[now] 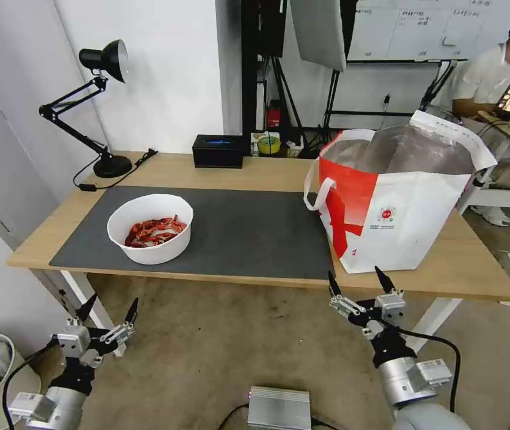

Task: Pick up the trash from the table and place it into the takeout bag.

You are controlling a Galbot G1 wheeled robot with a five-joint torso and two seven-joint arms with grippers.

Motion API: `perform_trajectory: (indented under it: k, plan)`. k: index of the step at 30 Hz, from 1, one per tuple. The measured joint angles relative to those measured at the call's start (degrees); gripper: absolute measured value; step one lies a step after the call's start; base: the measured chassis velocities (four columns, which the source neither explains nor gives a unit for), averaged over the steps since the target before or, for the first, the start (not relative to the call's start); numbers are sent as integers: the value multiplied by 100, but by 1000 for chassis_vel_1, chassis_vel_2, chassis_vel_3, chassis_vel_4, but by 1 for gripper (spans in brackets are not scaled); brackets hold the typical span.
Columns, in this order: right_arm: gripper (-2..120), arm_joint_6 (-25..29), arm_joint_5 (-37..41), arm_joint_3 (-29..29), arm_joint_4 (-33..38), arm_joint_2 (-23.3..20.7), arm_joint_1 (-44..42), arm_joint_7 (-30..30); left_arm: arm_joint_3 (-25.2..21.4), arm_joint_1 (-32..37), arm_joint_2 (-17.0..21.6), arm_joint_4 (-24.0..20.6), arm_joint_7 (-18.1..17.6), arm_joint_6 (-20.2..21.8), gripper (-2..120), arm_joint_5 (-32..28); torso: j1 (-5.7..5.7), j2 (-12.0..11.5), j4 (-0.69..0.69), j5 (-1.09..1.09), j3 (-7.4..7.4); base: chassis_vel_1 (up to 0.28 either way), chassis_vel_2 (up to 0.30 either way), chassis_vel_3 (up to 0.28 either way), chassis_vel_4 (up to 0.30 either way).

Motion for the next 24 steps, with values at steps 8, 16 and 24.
perform_trajectory:
  k: [8, 16, 24]
  plan:
    - [100, 75, -31, -105, -258, 69, 16, -48, -29, -36, -25, -97, -4, 107, 100, 21, 0, 0, 0, 0, 0, 0, 0, 0, 0]
    - [100, 119, -52, -222, -603, 149, 176, -80, 31, -140, 57, -124, -10, 293, 100, 13, 0, -1, 0, 0, 1, 0, 0, 0, 0]
    - [100, 152, -74, -230, -671, 166, 181, -85, 113, -180, 102, -96, -16, 353, 100, 0, 0, 0, -1, 0, 0, 0, 0, 0, 0]
